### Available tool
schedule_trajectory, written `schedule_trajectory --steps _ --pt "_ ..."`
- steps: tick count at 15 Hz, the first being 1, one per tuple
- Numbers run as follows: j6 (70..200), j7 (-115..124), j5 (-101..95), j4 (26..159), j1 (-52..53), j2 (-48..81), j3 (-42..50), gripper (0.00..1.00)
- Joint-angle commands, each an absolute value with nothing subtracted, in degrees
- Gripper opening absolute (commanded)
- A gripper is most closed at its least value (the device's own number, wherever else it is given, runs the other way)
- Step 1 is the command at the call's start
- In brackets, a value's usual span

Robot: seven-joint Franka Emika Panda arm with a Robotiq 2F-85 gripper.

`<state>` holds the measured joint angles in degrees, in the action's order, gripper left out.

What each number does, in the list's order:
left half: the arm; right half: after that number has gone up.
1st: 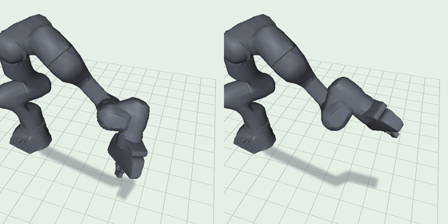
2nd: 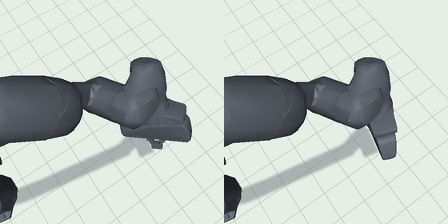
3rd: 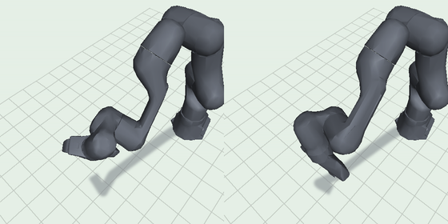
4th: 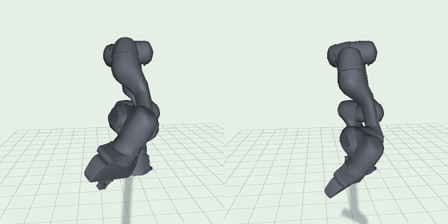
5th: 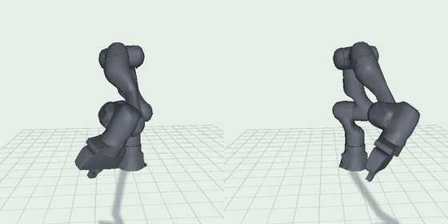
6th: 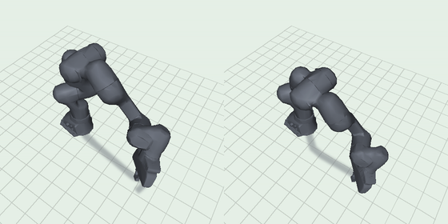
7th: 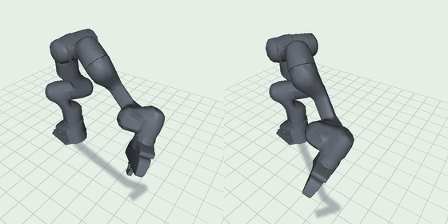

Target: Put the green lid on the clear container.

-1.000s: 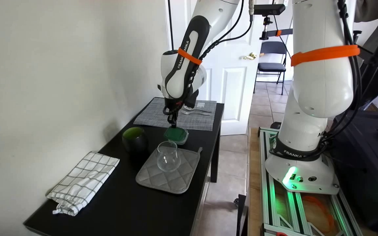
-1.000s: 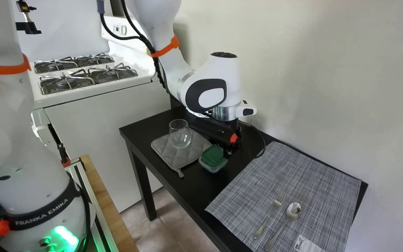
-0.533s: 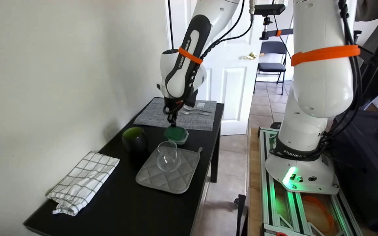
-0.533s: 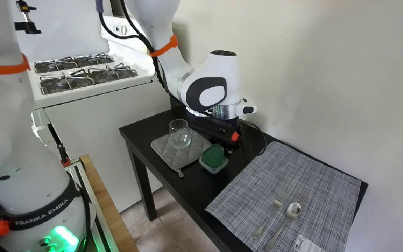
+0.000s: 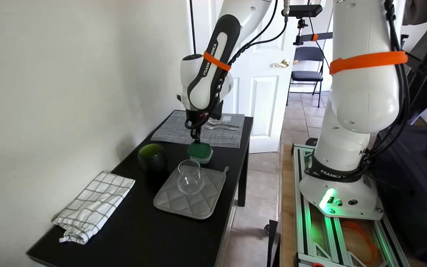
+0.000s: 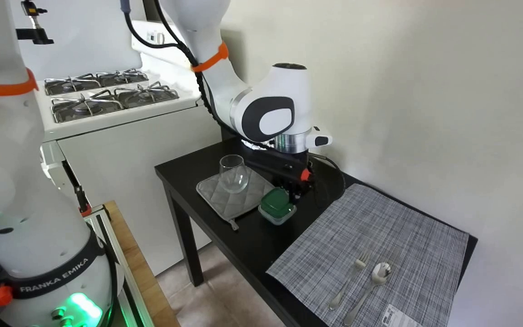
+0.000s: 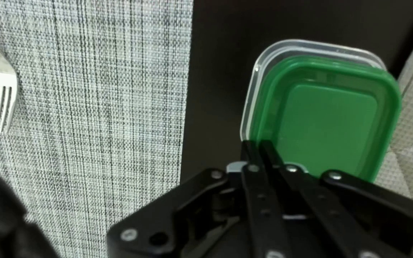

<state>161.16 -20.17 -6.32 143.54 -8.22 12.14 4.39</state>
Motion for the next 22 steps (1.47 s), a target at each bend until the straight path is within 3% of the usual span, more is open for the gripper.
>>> schedule_trajectory --steps 1,22 --pt "159.4 -20.2 -7.4 145.2 -8.5 10.7 4.7 0.01" --pt "161.8 -19.9 -6.4 144.7 -8.9 11.7 4.9 0.01"
